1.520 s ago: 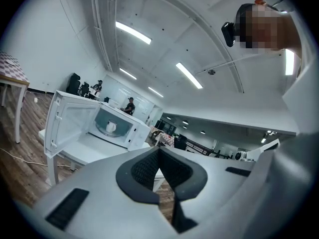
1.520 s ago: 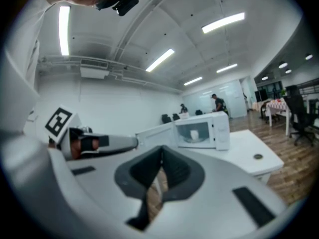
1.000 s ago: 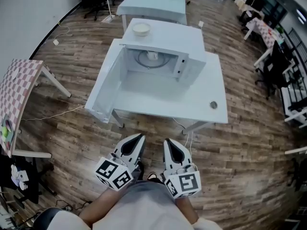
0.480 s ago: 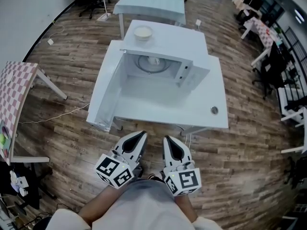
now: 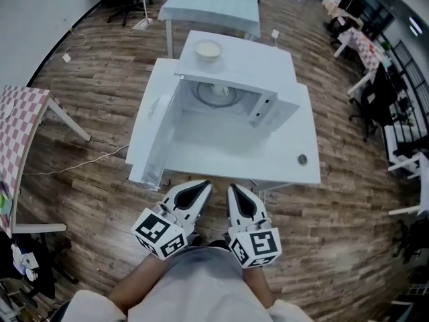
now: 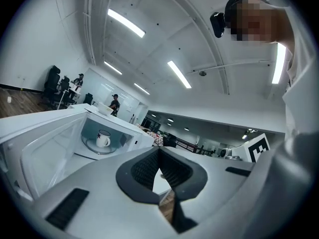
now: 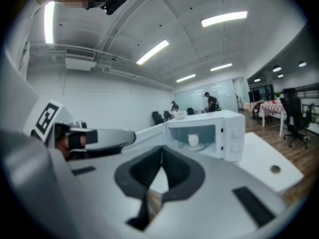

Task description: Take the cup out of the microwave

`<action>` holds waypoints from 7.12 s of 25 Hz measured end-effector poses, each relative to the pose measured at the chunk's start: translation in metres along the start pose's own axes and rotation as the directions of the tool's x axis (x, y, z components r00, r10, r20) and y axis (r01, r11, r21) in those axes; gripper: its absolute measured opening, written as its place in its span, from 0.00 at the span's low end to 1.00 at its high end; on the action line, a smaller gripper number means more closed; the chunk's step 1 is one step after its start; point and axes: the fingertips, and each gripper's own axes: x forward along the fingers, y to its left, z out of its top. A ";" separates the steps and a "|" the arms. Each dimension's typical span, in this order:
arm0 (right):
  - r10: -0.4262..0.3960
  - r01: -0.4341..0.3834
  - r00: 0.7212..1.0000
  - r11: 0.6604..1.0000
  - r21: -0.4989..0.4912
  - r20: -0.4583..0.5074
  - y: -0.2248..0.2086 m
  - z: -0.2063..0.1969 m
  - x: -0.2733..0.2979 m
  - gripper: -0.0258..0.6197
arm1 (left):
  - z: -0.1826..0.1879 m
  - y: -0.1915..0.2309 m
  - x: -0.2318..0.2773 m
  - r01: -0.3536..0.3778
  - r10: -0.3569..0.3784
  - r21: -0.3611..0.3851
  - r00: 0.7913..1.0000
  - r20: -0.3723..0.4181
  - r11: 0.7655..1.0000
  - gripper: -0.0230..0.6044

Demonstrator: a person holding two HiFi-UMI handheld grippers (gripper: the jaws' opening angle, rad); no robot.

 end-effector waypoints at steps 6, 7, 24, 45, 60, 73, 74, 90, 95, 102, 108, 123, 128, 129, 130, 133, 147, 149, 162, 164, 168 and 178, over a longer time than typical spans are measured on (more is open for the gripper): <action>-0.036 0.036 0.999 0.999 0.000 -0.005 -0.003 0.002 0.007 0.07 | 0.007 0.011 0.002 0.014 -0.014 0.000 1.000 0.000 1.000 0.05; -0.042 0.042 0.999 0.999 -0.003 -0.011 -0.005 0.001 0.007 0.07 | 0.006 0.012 0.002 0.013 -0.013 -0.006 1.000 0.000 1.000 0.05; -0.022 0.022 0.999 1.000 0.000 -0.034 -0.036 0.010 0.037 0.08 | 0.007 0.037 0.043 -0.022 0.023 -0.075 1.000 0.003 0.997 0.05; 0.093 -0.093 0.996 0.996 0.012 -0.009 -0.122 0.044 0.126 0.08 | 0.024 0.097 0.152 -0.145 0.146 -0.065 0.989 0.007 0.987 0.05; 0.179 -0.179 0.984 0.983 -0.042 0.013 -0.141 0.042 0.179 0.08 | 0.010 0.125 0.184 -0.235 0.237 -0.089 0.972 0.006 0.968 0.05; 0.154 -0.154 0.988 0.987 -0.044 -0.015 -0.150 0.017 0.223 0.09 | 0.012 0.166 0.184 -0.291 0.294 -0.091 0.955 0.026 0.952 0.05; 0.150 -0.151 0.989 0.987 -0.047 -0.016 -0.150 0.015 0.226 0.09 | 0.011 0.169 0.184 -0.291 0.295 -0.091 0.955 0.028 0.952 0.05; 0.077 -0.075 0.997 0.993 -0.092 0.009 -0.167 -0.010 0.275 0.25 | 0.004 0.194 0.169 -0.320 0.329 -0.129 0.942 0.057 0.939 0.05; 0.042 -0.041 0.999 0.995 -0.096 0.009 -0.178 -0.020 0.293 0.28 | 0.001 0.199 0.171 -0.311 0.324 -0.173 0.944 0.056 0.935 0.05; 0.010 -0.012 1.000 0.997 -0.072 -0.020 -0.192 -0.036 0.319 0.32 | 0.007 0.201 0.173 -0.300 0.317 -0.198 0.946 0.062 0.933 0.05; 0.000 -0.002 0.999 0.998 -0.057 -0.034 -0.197 -0.043 0.339 0.32 | 0.008 0.205 0.173 -0.296 0.315 -0.209 0.947 0.063 0.932 0.05; 0.010 -0.012 0.999 0.999 -0.047 -0.051 -0.199 -0.050 0.372 0.35 | 0.011 0.225 0.171 -0.316 0.336 -0.217 0.940 0.059 0.924 0.05; 0.009 -0.011 0.999 0.998 -0.055 -0.048 -0.200 -0.050 0.378 0.35 | 0.010 0.229 0.173 -0.318 0.338 -0.223 0.939 0.058 0.922 0.05; 0.005 -0.007 0.999 0.998 -0.060 -0.044 -0.200 -0.050 0.379 0.35 | 0.009 0.230 0.173 -0.318 0.338 -0.224 0.939 0.057 0.921 0.05; 0.000 -0.003 0.999 0.998 -0.065 -0.041 -0.201 -0.050 0.379 0.35 | 0.009 0.230 0.173 -0.318 0.337 -0.225 0.940 0.055 0.921 0.05; -0.014 0.012 0.999 0.998 -0.068 -0.040 -0.203 -0.051 0.382 0.35 | 0.008 0.231 0.173 -0.313 0.334 -0.226 0.941 0.056 0.922 0.05; -0.038 0.034 0.999 0.992 -0.124 -0.032 -0.205 -0.049 0.390 0.23 | 0.008 0.237 0.171 -0.317 0.339 -0.249 0.939 0.049 0.915 0.05; -0.042 0.037 0.999 0.990 -0.136 -0.033 -0.205 -0.050 0.390 0.20 | 0.008 0.238 0.172 -0.317 0.339 -0.251 0.939 0.049 0.914 0.05; -0.035 0.028 0.999 0.987 -0.160 -0.040 -0.204 -0.049 0.388 0.17 | 0.006 0.244 0.172 -0.328 0.349 -0.259 0.936 0.040 0.909 0.05; -0.036 0.029 0.999 0.987 -0.158 -0.040 -0.204 -0.050 0.386 0.17 | 0.006 0.244 0.172 -0.326 0.348 -0.263 0.937 0.040 0.908 0.05; -0.036 0.030 0.999 0.989 -0.148 -0.037 -0.204 -0.049 0.384 0.17 | 0.006 0.244 0.172 -0.327 0.350 -0.264 0.936 0.043 0.908 0.05; -0.027 0.026 1.000 0.991 -0.135 -0.011 -0.203 -0.044 0.376 0.16 | 0.005 0.245 0.171 -0.339 0.363 -0.265 0.931 0.045 0.903 0.05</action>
